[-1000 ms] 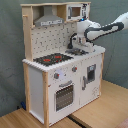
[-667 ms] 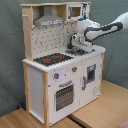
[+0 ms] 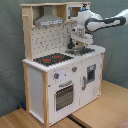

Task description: Play with the kitchen

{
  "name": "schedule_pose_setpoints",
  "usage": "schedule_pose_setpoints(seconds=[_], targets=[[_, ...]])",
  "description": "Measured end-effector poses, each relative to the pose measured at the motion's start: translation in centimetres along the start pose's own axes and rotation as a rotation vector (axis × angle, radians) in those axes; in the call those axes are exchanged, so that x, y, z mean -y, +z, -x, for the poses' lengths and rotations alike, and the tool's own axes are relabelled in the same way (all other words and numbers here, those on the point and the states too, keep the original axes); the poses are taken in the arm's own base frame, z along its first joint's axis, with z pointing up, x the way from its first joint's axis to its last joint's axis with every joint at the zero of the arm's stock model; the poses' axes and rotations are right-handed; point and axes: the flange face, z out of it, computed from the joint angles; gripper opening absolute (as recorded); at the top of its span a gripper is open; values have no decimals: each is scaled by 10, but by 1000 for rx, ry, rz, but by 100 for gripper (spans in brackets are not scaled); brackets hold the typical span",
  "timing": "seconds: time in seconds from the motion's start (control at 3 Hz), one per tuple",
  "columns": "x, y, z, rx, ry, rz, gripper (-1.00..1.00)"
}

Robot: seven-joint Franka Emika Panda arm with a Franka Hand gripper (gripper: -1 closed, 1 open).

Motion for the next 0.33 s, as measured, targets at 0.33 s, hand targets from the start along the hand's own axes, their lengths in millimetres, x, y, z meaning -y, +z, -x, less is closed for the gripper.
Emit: schedule_pose_setpoints(seconds=[0.33], targets=[[13, -27, 1, -1, -19, -16, 100]])
